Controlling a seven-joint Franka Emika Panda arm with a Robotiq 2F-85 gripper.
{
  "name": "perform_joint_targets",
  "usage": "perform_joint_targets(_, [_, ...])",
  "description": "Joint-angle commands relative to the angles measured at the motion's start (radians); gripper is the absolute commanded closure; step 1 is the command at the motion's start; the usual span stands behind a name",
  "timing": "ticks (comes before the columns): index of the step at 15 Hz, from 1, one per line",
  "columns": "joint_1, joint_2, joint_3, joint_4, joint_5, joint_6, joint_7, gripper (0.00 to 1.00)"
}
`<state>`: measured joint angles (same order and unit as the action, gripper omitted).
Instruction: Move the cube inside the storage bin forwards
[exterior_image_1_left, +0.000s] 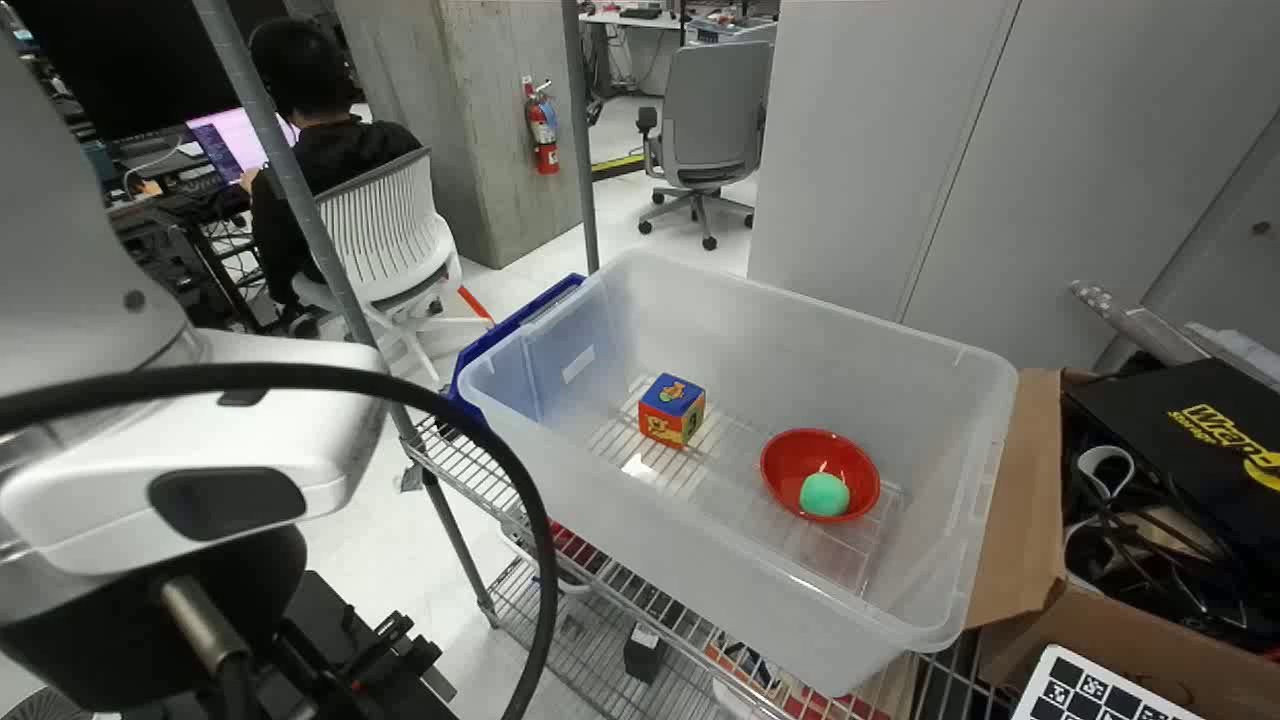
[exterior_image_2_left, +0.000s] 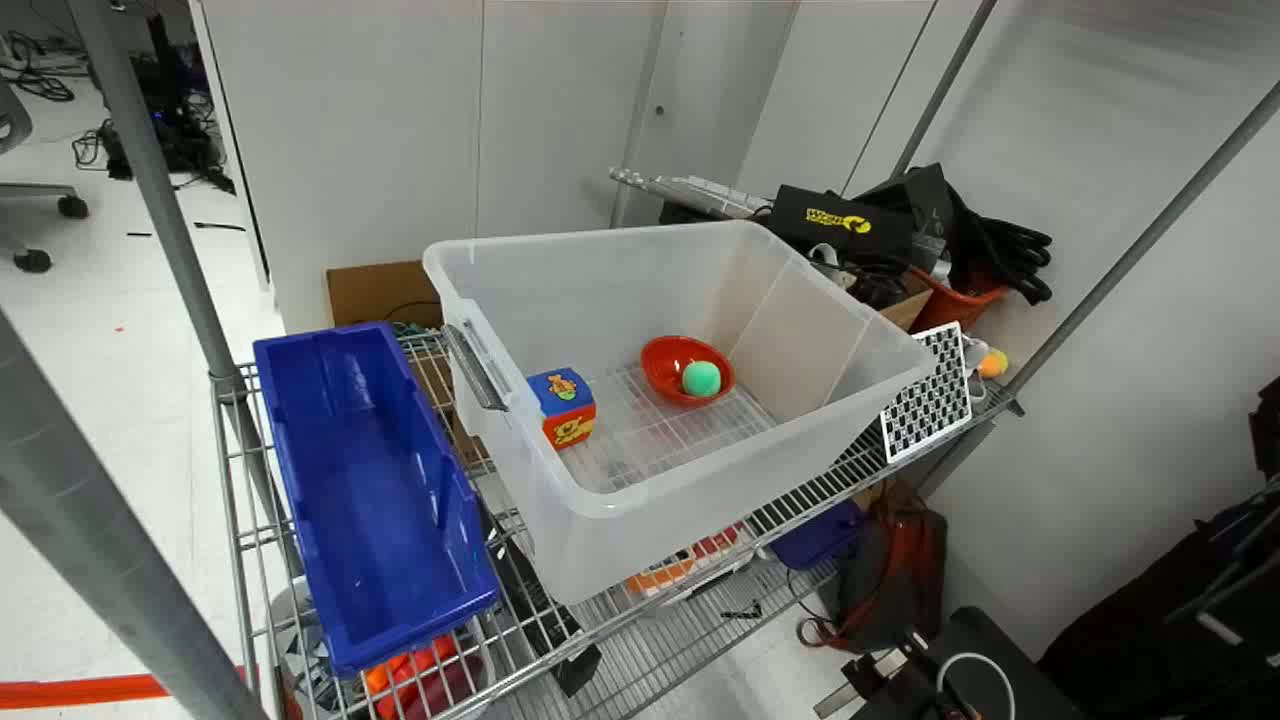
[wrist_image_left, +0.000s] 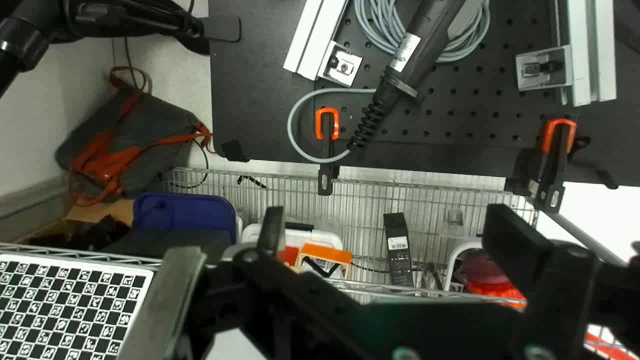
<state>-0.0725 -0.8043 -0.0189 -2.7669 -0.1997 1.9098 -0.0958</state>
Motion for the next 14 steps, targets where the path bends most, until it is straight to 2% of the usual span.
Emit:
perform_joint_targets(1, [0.010,0.000,-0.009,0.002,-0.006,-0.004,0.006,0.00])
perform_joint_targets(6, [0.010,0.000,-0.009,0.002,-0.006,-0.004,0.006,0.00])
perform_joint_targets(9, [0.005,0.144,0.022,0.073,0.040,0.057,0.134,0.00])
perform_joint_targets(14, [0.040,0.421,0.030,0.245,0.209,0.322,0.281,0.00])
